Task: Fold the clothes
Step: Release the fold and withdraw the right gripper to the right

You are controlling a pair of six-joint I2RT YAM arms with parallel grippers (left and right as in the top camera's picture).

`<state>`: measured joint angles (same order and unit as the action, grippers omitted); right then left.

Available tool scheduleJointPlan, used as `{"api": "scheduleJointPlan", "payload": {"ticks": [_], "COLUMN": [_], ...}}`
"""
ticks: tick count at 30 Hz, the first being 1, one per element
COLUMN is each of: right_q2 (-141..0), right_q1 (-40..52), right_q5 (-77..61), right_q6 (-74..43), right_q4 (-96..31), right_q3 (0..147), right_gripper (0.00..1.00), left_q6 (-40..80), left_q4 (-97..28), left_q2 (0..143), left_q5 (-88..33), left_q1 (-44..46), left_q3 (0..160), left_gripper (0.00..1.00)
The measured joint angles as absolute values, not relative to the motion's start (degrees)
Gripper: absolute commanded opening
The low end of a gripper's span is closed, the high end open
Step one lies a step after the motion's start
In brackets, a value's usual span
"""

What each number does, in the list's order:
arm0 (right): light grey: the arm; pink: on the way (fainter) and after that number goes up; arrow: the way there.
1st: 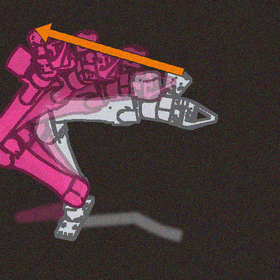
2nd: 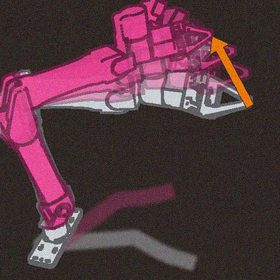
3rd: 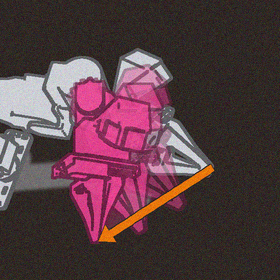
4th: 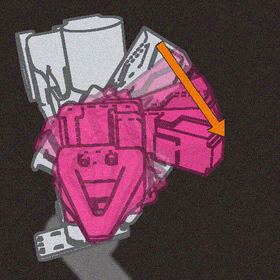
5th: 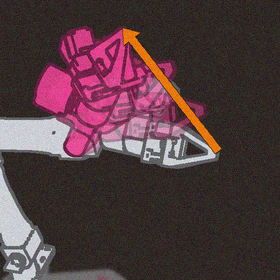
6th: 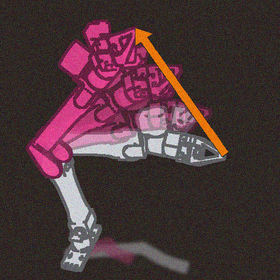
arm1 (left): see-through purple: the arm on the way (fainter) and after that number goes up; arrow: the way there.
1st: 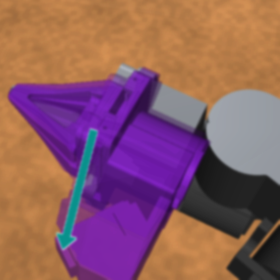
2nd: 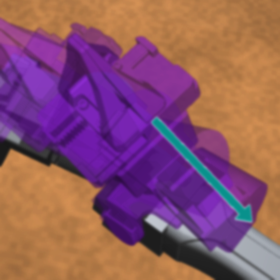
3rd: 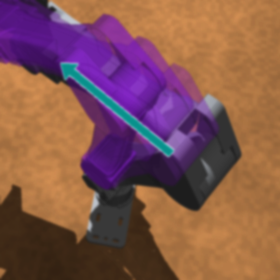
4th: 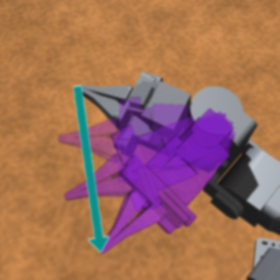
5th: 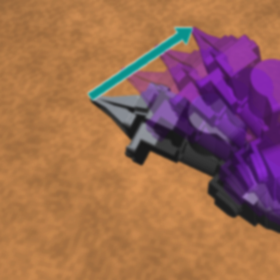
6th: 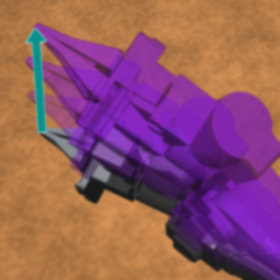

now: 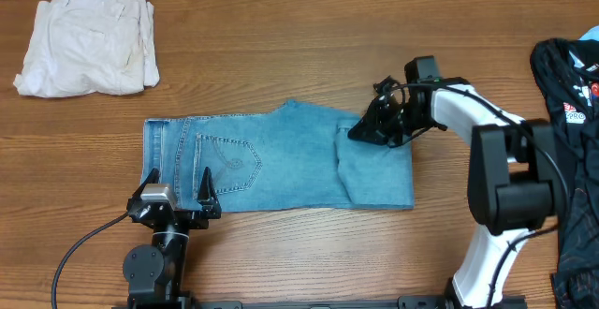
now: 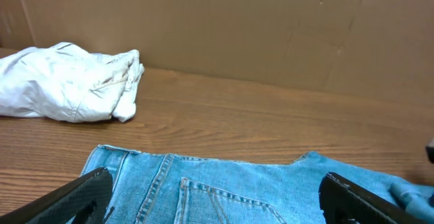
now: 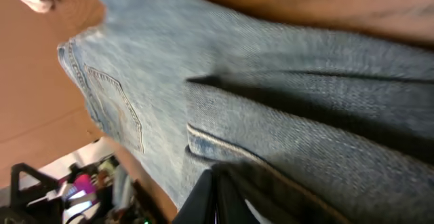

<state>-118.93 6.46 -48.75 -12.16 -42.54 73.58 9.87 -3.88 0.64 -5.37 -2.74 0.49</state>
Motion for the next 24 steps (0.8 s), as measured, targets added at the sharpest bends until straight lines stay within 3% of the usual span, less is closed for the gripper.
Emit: {"api": "scheduleJointPlan", "payload": {"ticks": [6,11,20,24], "right_q2": [-119.72,-118.48,-104.12,-104.6], "right_q1": [6.33,4.91,4.6,6.85], "right_q5": [-49.08,-48.53,-48.18,-48.16], "right_q6": [-12.27,-11.73,-7.68,-6.22], "right_q4": [-43.42,-51.24,-66.89,-62.28], "right_q3": [73.91,77.93,82.78,77.52], "right_gripper": [0.04,0.04,0.04,0.04], "left_q6": [9.87,9.87,9.87,9.87], "left_q4": [-3.88,-3.88,-3.88,-3.86], "left_q2": [0.64,0.64,0.64,0.64], "left_q5": [-5.37,-5.37,-5.37,-5.37], "left_q1": [-2.74,-2.74,-2.74,-2.74], "left_q3": [0.49,0.49,0.49,0.49], "left_gripper": [1.0,1.0,1.0,1.0]}}
